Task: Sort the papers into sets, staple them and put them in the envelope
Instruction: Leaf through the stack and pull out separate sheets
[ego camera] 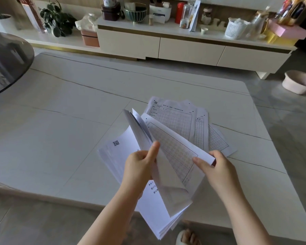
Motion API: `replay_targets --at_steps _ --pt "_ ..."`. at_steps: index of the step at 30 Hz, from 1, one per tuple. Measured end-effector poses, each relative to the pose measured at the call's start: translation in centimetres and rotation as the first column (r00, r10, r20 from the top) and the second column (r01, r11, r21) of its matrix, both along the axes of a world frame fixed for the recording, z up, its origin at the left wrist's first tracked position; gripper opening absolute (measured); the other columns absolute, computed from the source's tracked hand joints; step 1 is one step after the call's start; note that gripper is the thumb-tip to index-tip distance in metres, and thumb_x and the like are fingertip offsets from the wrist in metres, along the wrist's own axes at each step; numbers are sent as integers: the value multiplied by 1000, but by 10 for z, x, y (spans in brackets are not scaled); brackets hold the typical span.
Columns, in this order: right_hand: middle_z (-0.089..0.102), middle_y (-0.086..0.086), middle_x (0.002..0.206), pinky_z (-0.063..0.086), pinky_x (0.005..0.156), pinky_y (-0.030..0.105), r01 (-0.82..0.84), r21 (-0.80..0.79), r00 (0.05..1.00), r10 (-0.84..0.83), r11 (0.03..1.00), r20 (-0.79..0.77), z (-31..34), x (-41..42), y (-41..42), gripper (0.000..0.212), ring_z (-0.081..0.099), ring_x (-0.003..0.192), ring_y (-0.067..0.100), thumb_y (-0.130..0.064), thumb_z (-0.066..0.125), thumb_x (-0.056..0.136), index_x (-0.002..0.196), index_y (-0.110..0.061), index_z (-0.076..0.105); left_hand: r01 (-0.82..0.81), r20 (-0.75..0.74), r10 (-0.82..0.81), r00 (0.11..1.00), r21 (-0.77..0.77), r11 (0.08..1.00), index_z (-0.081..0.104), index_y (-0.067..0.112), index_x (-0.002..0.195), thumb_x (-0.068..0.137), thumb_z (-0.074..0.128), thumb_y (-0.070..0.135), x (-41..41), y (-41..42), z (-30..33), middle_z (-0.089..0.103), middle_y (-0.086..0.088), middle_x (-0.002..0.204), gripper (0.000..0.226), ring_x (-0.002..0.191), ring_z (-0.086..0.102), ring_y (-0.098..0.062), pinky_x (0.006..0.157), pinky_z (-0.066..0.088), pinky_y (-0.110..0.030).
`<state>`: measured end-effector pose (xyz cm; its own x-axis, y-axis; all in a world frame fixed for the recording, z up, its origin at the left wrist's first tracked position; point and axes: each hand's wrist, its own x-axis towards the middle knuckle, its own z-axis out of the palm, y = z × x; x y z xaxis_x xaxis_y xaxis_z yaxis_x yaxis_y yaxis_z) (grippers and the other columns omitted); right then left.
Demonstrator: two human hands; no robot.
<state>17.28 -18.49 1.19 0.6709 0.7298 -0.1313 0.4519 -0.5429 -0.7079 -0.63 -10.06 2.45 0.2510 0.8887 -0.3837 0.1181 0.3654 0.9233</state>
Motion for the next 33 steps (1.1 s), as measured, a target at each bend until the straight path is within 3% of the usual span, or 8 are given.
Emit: replay_targets --at_steps 3,8,13,16,21,26,30,33 --pt "51 -12 113 34 83 21 -26 115 990 10 993 140 8 -5 -4 43 50 111 14 -29 69 85 123 -17 54 9 4 -10 1000 15 1000 74 15 62 88 59 46 0 -1 5 69 -8 71 43 65 64 -21 58 52 -30" --pt "59 -24 107 38 78 2 -163 334 983 124 928 135 20 -21 -4 28 55 93 -2 -22 66 87 113 -30 60 142 -135 -117 984 199 970 68 40 81 86 64 8 -2 -2 -4 67 -1 97 32 85 64 -21 72 52 -33" --pt "46 -46 120 37 98 8 -401 174 861 435 899 -263 9 -40 6 54 42 113 -23 -44 70 79 126 -52 45 50 171 -57 984 46 998 37 48 133 87 58 -7 -5 0 -2 64 3 107 75 89 67 -15 74 56 -36" --pt "48 -26 136 40 108 28 -476 145 728 481 868 -489 -2 -46 10 76 46 124 -9 -48 71 78 144 -42 33 -17 254 45 966 -111 994 19 42 147 84 61 -10 -10 5 -12 67 -8 110 91 100 65 -24 87 52 -43" --pt "59 -23 126 45 102 29 -536 119 760 539 836 -362 -3 -49 10 62 55 114 -7 -49 61 87 143 -42 36 82 325 32 945 -330 940 66 2 100 84 60 -2 -12 5 -8 68 -20 92 17 77 66 -28 76 48 -42" --pt "68 -17 109 49 96 30 -471 168 769 497 866 -403 -3 -51 10 30 62 104 -1 -49 50 89 118 -43 58 85 329 32 944 -336 938 64 -3 110 86 64 14 -7 -1 -9 68 -24 102 29 88 66 -32 80 56 -42" --pt "71 -5 104 48 97 34 -287 156 773 324 945 -545 -5 -45 11 41 65 102 7 -53 52 81 107 -23 63 -32 221 116 968 -350 936 62 -3 98 88 56 -5 -5 -1 -12 66 -17 80 13 68 63 -28 69 54 -37" --pt "71 -4 108 48 96 43 -170 110 718 199 979 -667 1 -31 11 50 65 104 15 -64 50 77 113 -32 63 -53 216 145 966 -381 923 63 0 92 88 53 -9 -8 1 -11 67 -13 71 14 64 63 -28 66 55 -36"
